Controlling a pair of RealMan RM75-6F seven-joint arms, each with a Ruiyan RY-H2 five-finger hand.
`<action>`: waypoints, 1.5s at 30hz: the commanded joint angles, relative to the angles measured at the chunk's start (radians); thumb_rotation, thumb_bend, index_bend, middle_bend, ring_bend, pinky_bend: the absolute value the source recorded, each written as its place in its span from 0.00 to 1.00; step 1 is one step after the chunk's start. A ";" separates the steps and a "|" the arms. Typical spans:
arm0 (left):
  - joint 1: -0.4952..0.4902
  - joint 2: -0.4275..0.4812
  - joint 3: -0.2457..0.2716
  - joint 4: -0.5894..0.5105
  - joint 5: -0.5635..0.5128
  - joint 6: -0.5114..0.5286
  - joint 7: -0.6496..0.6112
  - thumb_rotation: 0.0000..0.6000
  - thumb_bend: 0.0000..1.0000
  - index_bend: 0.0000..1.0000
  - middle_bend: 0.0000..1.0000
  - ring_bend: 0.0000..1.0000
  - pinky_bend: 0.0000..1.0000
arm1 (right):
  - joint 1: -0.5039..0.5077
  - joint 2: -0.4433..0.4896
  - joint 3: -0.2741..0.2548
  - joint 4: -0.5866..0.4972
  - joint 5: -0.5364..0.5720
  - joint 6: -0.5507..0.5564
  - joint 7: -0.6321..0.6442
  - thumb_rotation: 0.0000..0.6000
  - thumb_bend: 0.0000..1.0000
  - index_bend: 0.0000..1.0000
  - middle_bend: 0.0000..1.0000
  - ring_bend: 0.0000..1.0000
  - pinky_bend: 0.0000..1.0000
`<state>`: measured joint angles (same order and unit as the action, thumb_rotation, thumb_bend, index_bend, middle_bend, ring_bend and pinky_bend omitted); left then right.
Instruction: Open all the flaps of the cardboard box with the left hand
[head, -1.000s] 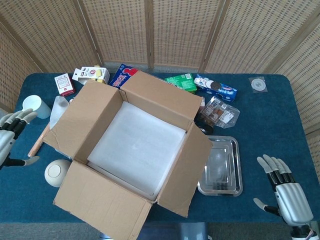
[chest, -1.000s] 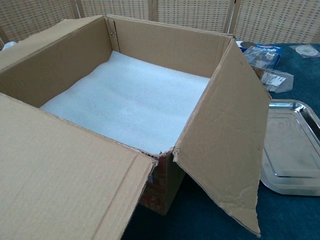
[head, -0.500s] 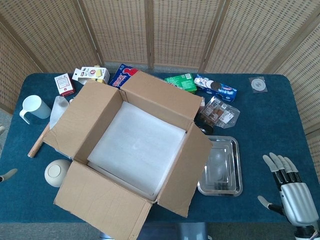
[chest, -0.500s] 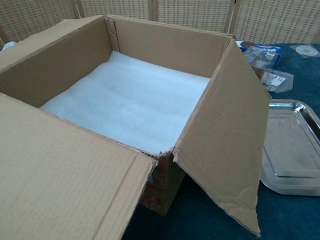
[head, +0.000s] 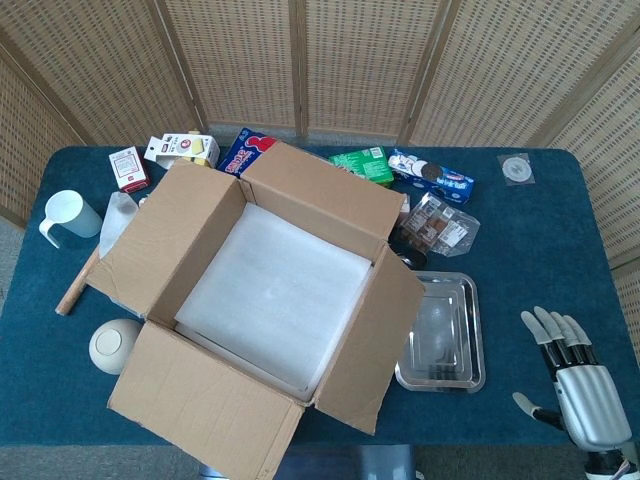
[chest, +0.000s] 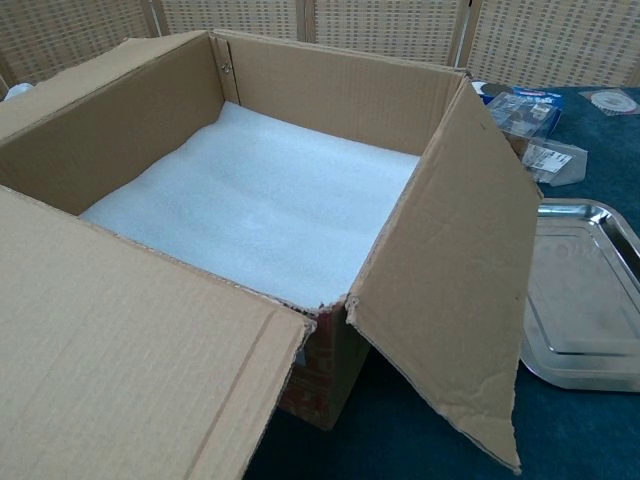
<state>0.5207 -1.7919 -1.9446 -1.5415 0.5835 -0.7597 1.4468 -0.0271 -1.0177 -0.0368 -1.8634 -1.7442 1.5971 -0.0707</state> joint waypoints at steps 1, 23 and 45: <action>-0.018 0.012 0.011 0.000 0.000 0.017 0.008 1.00 0.04 0.00 0.00 0.00 0.00 | 0.002 -0.004 0.000 0.000 0.003 -0.006 -0.008 1.00 0.00 0.00 0.00 0.00 0.00; -0.091 0.038 0.052 0.077 0.015 0.108 0.040 1.00 0.04 0.01 0.00 0.00 0.00 | 0.003 -0.015 0.002 0.003 0.013 -0.017 -0.034 1.00 0.00 0.00 0.00 0.00 0.00; -0.146 0.045 0.080 0.078 0.012 0.153 0.014 1.00 0.04 0.00 0.00 0.00 0.00 | 0.004 -0.023 0.002 0.006 0.019 -0.024 -0.047 1.00 0.00 0.00 0.00 0.00 0.00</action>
<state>0.3805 -1.7502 -1.8629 -1.4639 0.5943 -0.6128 1.4651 -0.0230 -1.0405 -0.0349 -1.8576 -1.7252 1.5734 -0.1176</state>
